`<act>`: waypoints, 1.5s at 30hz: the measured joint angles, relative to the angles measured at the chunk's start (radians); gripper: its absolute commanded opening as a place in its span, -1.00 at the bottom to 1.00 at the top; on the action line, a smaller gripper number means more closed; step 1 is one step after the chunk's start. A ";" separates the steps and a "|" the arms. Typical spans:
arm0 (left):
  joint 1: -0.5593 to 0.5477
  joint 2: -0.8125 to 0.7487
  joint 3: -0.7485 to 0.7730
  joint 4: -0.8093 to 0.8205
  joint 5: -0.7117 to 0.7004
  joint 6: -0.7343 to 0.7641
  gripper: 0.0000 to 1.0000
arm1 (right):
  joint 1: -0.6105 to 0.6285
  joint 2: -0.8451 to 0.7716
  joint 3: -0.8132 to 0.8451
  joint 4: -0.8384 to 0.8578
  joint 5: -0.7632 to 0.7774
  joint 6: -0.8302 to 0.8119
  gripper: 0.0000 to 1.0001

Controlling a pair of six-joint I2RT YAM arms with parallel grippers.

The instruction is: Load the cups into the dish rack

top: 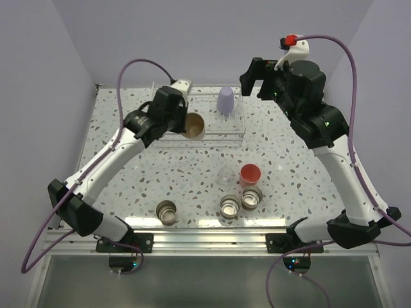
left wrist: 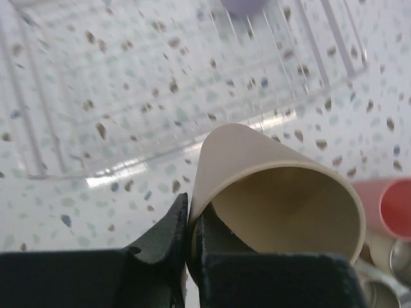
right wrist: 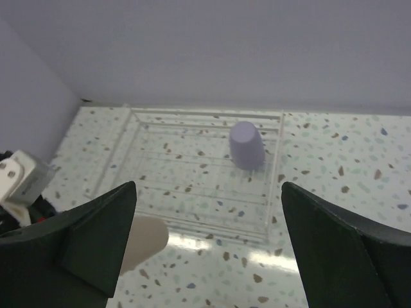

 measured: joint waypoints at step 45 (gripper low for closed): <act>0.522 -0.192 -0.252 1.258 0.657 -0.619 -1.00 | -0.070 0.503 0.030 1.162 -0.845 1.419 0.89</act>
